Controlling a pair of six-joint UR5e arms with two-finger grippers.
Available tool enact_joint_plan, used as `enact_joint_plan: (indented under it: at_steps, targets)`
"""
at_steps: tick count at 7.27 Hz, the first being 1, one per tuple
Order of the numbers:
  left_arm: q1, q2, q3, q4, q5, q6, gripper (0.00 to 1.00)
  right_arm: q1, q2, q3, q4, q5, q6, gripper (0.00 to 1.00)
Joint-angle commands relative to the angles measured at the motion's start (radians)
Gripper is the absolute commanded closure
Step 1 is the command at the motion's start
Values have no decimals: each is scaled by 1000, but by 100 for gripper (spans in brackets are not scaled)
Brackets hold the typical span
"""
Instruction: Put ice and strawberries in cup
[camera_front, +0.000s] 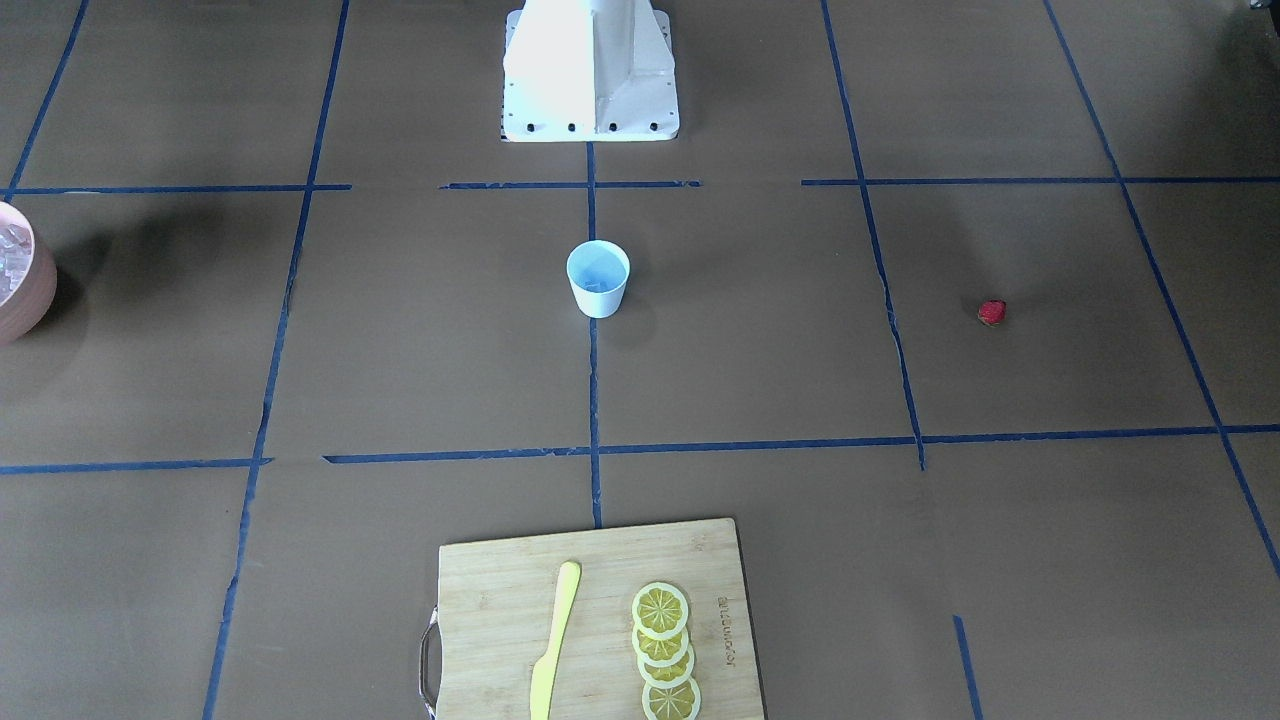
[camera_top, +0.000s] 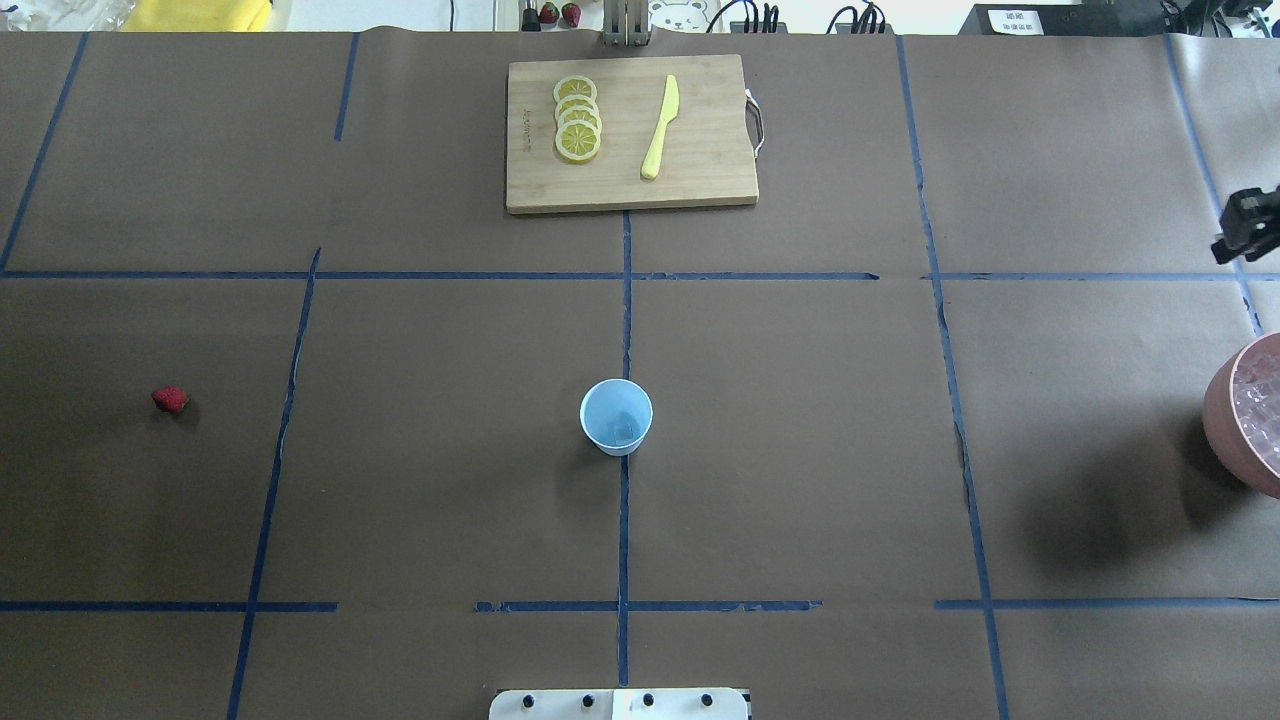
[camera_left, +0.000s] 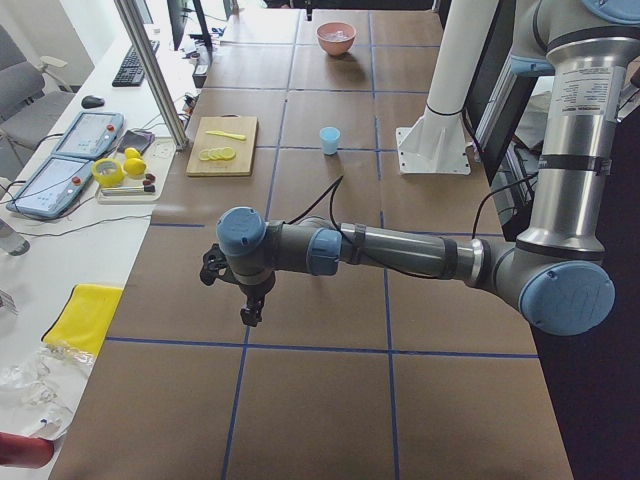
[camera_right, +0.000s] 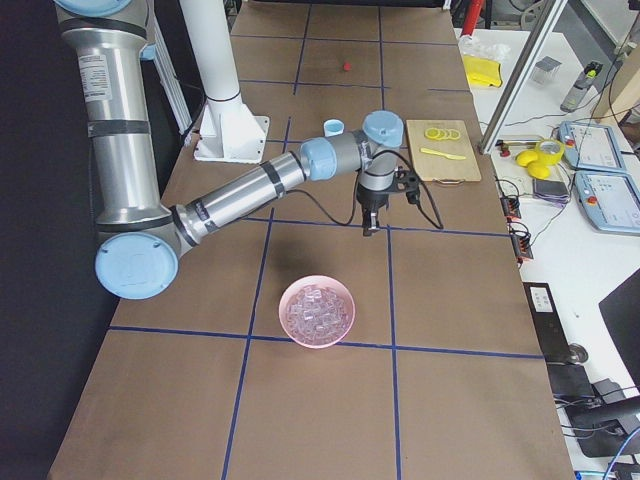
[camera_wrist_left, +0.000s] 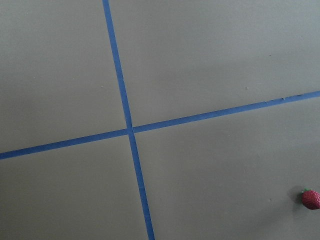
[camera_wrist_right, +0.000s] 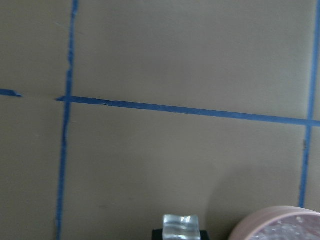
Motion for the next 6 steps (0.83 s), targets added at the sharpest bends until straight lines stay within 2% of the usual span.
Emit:
enact_joint_plan:
  at_steps: [1, 3, 4, 6]
  targets:
    - [0, -1, 3, 2, 1, -2, 0, -217, 217, -7, -65, -3, 287, 100]
    - [0, -1, 4, 2, 3, -2, 0, -423, 386, -50, -59, -84, 569, 100]
    - [0, -1, 4, 2, 4, -2, 0, -520, 493, -108, -58, -144, 674, 100]
    - [0, -1, 7, 0, 7, -2, 0, -644, 635, -205, -48, -199, 801, 100]
